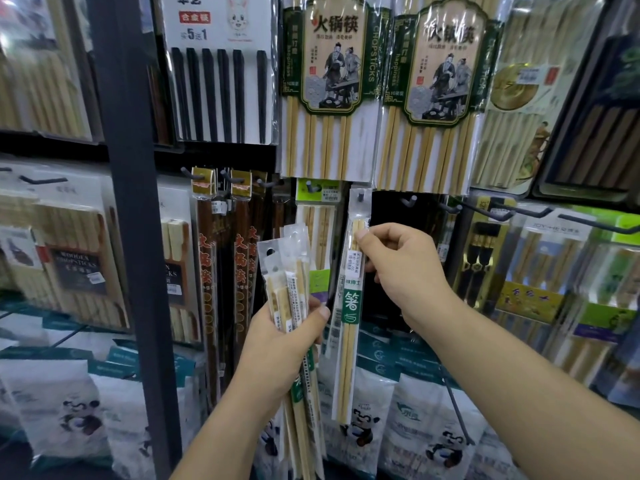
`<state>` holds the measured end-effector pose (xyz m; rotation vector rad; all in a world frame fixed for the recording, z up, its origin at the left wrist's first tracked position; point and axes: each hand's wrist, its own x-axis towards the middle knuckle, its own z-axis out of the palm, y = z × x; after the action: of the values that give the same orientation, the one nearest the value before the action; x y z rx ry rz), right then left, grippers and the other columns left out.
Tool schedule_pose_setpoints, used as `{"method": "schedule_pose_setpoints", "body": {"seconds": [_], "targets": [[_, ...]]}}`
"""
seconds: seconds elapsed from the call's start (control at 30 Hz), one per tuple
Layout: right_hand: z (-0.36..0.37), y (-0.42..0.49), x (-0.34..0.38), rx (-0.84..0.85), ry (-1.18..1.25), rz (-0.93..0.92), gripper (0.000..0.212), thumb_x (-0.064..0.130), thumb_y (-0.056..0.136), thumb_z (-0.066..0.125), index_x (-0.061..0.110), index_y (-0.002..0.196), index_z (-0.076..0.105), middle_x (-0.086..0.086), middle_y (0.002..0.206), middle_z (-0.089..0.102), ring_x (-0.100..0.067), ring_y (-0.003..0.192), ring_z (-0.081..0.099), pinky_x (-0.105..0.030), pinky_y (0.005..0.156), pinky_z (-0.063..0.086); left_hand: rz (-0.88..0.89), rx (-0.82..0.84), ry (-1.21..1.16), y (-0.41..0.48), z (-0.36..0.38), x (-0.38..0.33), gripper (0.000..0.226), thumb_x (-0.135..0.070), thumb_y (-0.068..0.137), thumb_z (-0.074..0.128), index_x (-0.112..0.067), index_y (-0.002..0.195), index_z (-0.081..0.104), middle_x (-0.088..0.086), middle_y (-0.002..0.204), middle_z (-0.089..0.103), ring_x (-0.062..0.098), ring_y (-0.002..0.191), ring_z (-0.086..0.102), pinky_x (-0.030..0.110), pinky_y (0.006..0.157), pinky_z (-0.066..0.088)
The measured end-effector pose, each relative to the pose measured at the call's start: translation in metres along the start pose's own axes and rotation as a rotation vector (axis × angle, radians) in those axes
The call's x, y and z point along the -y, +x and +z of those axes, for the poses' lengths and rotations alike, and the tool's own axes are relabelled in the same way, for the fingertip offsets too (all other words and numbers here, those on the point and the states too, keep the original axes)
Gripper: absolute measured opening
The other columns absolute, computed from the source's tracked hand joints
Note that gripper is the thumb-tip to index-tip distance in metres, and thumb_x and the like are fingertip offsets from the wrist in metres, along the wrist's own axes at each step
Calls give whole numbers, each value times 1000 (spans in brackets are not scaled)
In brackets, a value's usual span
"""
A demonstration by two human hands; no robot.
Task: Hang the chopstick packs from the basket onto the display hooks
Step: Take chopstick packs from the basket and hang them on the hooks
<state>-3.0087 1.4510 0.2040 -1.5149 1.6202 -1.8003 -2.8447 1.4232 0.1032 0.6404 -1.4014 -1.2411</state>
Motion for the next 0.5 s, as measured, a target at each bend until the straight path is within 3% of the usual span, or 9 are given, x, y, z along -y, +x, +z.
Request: {"method": "schedule_pose_setpoints", "body": {"seconds": [0.03,0.1,0.2,0.33,0.5], "targets": [[0,2,-2,-6,-16,-2,19,34,95,70,23,79,74,4,67,66,-3,62,58,-16,57,48,-9,3,-23,-1,1,-1,3,-32,82,76,-31,83,74,-3,68,67,16,64,64,33,62,53],[-1,4,-6,-19,-42,-4,20,36,94,71,24,79,74,2,72,69,-3,64,59,-16,59,49,-10,12,-50,-1,2,-3,13,-20,89,75,-31,83,75,-1,67,65,19,57,60,29,54,52],[-4,4,-15,-50,-87,7,14,34,93,72,22,86,74,-2,83,73,-8,73,64,-24,70,54,-45,9,-120,-3,4,-4,14,-18,85,72,-31,85,77,3,65,63,21,57,60,29,53,53],[-3,-10,-21,-58,-83,-11,10,26,92,75,20,86,71,1,79,68,3,68,59,-11,64,48,-109,-18,-209,-3,4,-2,23,2,96,65,-18,96,77,9,68,64,23,62,63,36,59,59],[5,-40,-15,178,-1,-59,5,23,89,77,25,93,75,2,87,73,-10,82,68,-21,74,57,-90,63,-256,-4,8,-5,18,-3,89,74,-19,96,78,14,84,72,27,71,71,40,67,62]]}}
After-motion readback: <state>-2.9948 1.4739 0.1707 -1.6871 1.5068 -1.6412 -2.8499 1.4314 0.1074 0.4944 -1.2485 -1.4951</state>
